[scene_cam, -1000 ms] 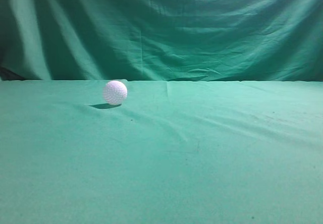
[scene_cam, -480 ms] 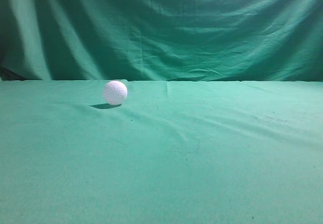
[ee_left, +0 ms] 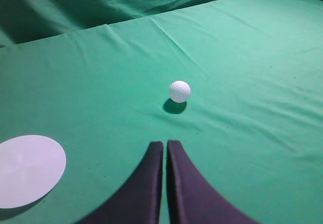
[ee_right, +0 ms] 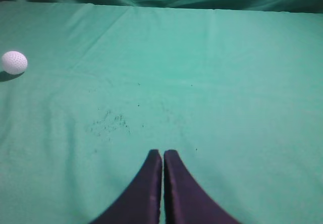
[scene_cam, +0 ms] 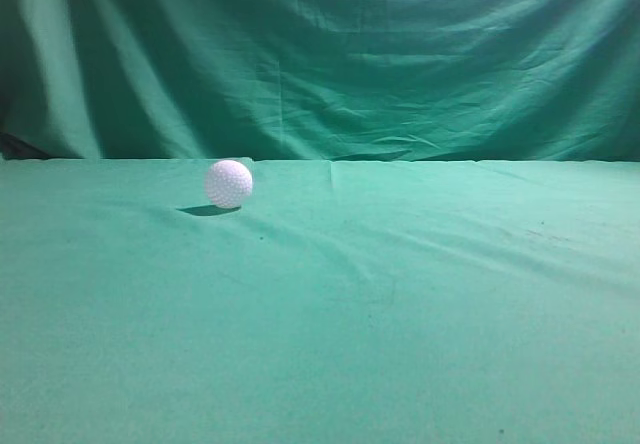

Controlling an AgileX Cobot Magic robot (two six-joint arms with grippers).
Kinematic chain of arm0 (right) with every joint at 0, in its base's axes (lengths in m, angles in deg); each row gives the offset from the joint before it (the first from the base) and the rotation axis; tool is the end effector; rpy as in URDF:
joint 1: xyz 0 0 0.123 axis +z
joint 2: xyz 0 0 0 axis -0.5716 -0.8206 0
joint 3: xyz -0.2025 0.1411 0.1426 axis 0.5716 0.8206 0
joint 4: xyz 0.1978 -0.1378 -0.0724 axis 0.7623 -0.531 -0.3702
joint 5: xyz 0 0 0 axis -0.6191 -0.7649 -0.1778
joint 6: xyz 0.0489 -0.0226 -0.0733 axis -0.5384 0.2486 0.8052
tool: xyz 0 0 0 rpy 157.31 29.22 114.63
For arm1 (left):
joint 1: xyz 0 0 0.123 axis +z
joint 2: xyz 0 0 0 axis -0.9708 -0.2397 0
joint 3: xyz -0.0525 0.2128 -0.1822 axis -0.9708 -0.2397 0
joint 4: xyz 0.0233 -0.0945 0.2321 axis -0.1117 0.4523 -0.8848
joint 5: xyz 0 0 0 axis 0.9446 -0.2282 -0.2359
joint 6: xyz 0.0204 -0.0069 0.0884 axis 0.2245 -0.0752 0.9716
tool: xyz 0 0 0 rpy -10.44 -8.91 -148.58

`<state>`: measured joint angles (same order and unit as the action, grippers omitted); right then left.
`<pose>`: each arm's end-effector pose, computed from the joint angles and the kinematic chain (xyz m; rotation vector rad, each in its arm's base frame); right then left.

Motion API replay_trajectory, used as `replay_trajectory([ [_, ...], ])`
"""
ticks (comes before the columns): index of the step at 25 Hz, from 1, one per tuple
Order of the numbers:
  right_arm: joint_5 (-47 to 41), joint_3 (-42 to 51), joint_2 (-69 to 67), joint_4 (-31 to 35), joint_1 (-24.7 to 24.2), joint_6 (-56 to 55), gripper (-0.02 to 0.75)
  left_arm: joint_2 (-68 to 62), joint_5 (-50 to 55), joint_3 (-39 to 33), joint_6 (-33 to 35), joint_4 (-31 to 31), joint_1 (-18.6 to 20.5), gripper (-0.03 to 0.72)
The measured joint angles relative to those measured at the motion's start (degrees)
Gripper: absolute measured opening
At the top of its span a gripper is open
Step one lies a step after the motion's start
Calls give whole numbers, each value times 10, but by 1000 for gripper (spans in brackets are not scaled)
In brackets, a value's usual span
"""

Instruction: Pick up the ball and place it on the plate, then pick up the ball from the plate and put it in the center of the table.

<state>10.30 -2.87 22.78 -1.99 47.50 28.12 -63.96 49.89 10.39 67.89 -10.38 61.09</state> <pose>0.0496 0.0167 0.1694 -0.2920 1.8714 0.1764 0.0647 -0.0319 0.2738 0.4164 1.8184 -0.2749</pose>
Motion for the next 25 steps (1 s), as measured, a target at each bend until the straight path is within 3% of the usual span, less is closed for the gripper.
replay_trajectory([
  [25, -1, 0, 0, 0, 0, -1, 0, 48, 0, 0, 2, -17, 13, 0],
])
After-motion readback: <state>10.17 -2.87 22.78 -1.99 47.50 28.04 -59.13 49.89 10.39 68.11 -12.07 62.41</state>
